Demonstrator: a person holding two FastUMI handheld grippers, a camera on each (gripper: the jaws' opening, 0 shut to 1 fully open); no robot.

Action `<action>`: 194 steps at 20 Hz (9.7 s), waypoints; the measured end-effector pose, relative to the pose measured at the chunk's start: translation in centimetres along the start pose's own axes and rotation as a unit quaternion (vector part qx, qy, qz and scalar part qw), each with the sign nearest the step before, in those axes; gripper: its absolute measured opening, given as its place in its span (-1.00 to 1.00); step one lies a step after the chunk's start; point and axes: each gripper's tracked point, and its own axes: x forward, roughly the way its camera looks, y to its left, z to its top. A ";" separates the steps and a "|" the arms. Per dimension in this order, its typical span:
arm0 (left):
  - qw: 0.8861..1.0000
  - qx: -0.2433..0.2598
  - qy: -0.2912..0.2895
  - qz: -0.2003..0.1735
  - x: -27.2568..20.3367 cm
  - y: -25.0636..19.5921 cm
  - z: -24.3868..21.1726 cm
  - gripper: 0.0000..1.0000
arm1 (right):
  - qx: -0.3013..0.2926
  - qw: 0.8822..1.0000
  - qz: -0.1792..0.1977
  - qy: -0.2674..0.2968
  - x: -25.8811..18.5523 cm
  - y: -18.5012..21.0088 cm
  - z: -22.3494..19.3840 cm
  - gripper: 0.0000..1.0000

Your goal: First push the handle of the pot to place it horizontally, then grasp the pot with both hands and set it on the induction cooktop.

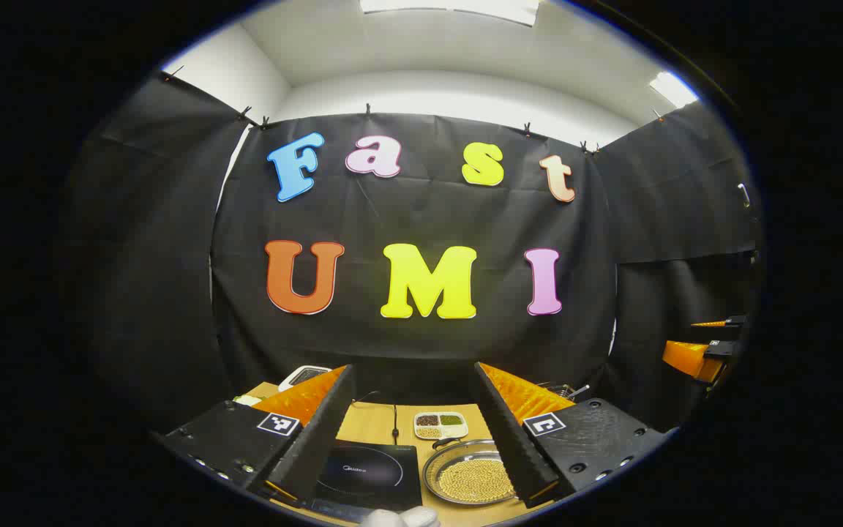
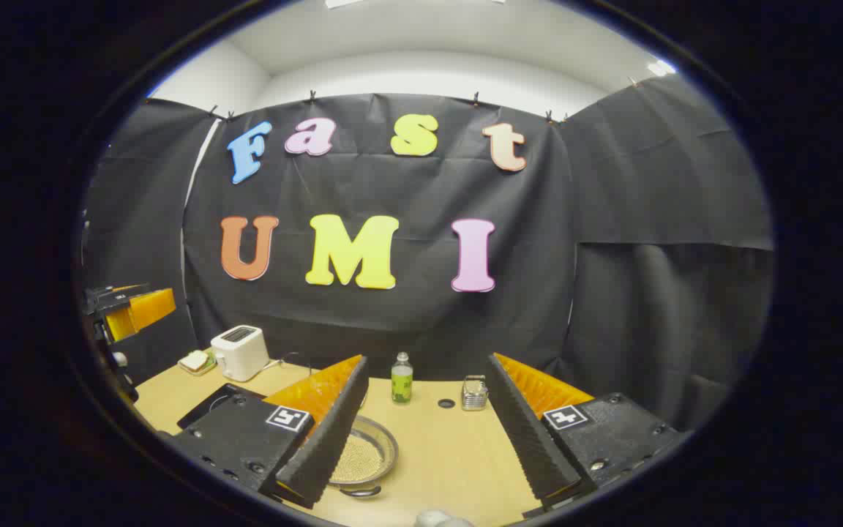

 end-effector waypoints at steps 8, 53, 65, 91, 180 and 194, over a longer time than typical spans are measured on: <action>1.000 0.001 -0.009 0.021 0.9 1.1 1.0 0.90 | -0.011 0.999 0.029 -0.008 2.6 2.3 1.4 0.93; 0.998 0.036 0.019 0.039 -4.8 3.5 -2.0 0.90 | -0.032 0.907 0.196 0.371 1.1 15.7 -35.0 -0.98; 0.997 0.034 0.036 0.059 -4.9 3.3 -2.7 0.90 | -0.024 0.895 0.193 0.401 2.1 14.4 -37.8 -0.93; 0.990 0.030 0.051 0.127 -4.1 -1.6 -3.0 0.91 | -0.040 0.887 0.209 0.410 7.6 5.0 -37.3 -0.92; 0.893 0.024 0.444 0.065 11.8 -5.3 -41.0 0.08 | 0.037 0.903 0.101 0.417 21.5 -1.4 -36.5 0.17; 0.905 0.032 0.422 0.038 11.6 -3.5 -38.1 0.24 | 0.041 0.912 0.071 0.402 18.5 0.2 -33.4 0.10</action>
